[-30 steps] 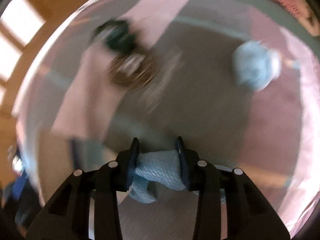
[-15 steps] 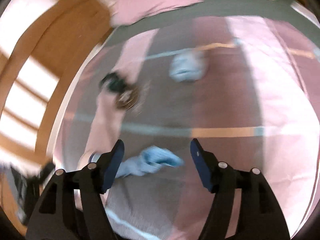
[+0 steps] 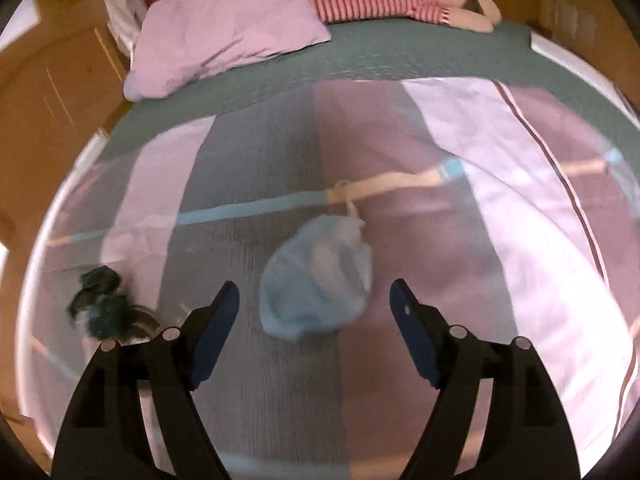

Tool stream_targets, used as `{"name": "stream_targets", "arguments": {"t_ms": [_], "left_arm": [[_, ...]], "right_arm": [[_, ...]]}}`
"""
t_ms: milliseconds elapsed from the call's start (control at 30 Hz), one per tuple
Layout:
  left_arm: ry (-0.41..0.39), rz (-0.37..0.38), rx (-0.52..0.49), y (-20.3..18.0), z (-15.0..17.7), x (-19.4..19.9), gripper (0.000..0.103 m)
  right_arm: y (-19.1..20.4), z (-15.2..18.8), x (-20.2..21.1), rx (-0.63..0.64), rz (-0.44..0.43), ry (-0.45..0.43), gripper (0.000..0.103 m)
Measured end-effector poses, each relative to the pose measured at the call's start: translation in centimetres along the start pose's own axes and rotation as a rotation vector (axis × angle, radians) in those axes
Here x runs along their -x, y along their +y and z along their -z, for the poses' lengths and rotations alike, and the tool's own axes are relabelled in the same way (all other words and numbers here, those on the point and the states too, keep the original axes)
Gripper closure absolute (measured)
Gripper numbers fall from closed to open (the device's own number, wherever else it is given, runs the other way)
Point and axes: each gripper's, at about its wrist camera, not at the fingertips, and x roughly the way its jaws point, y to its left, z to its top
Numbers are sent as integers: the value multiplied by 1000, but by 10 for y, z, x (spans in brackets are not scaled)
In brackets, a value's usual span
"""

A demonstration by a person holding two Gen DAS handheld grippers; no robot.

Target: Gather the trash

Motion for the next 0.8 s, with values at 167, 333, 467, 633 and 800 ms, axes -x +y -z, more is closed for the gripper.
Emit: {"name": "stream_targets", "arguments": {"t_ms": [167,333,467,633,800], "left_arm": [[41,-66,12,1,1,-13,4],[181,-163,-130,-17,16,-46,4],[201,-190,-177,-27,17,-60,4],[165,-171,-246,-36,18,-62,39],[110,-138,-293,-39,19,-50,68]], "right_arm": [[15,17,14,141,-14,-19,89],[-7,50,79,167,-91,-91,89],[-38,91,137,130,-183,-98,89],[-82,152,185,19,-226,-89,89],[-115,205,222,-95,-191,-132,89]]}}
